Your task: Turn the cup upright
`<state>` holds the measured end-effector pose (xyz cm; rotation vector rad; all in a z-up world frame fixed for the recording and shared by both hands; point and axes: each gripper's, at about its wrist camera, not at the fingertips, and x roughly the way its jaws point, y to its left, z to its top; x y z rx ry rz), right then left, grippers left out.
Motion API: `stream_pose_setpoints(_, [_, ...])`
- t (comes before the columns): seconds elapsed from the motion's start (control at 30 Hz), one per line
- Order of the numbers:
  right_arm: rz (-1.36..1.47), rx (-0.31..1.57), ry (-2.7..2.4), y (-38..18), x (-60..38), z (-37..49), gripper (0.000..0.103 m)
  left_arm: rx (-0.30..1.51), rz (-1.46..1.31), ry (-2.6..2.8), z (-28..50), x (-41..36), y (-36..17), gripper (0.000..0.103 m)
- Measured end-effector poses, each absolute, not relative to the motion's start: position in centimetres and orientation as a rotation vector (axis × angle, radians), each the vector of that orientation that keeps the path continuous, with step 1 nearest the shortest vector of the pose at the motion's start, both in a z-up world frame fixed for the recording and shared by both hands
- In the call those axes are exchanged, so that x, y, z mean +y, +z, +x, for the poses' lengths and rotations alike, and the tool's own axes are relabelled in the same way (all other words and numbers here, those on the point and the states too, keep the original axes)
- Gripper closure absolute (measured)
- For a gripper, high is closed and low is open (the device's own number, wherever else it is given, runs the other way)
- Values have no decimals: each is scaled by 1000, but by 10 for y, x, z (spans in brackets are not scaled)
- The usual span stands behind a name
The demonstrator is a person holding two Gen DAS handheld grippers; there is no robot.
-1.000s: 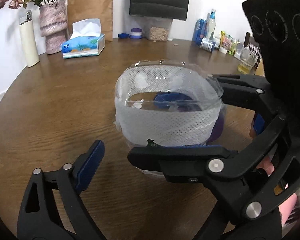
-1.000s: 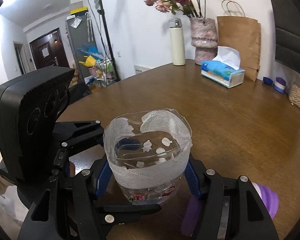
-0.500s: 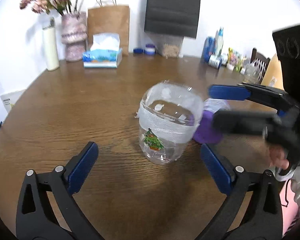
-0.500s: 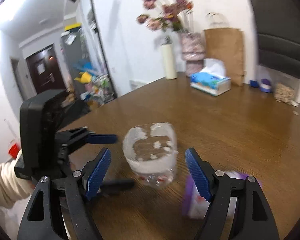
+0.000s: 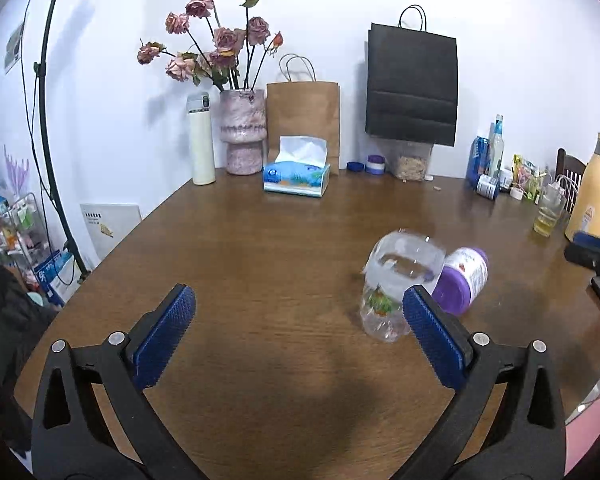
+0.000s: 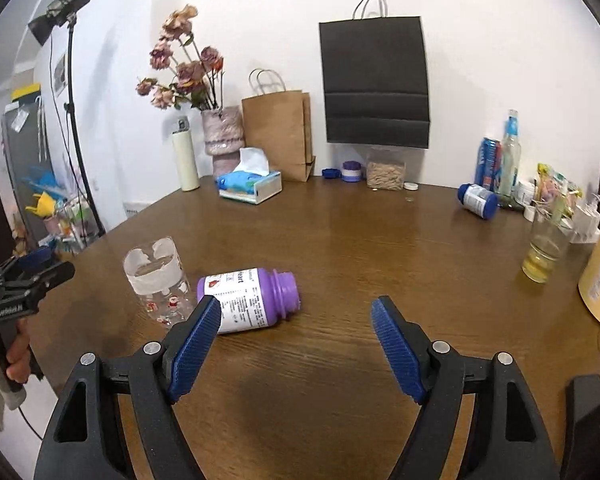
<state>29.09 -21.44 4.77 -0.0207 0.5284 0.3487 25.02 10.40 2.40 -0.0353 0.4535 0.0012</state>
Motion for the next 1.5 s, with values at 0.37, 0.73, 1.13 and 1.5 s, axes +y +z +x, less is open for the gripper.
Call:
stream_pose_setpoints(0.37, [-5,508,353,51,-211,274,20,477,-92,-24,241,90,22,0])
stream_pose_setpoints(0.73, [-74,368,384,48,-205,179,20,316,-31,53,139,63,36,0])
stream_pose_setpoints(1.13, [-29,281,383,26,-203,96,16,244,-44,63,66,47,19,0])
stream_pose_setpoints(1.5, [-36,271,395,24,-196,96,15,257,-76,66,67,51,19,0])
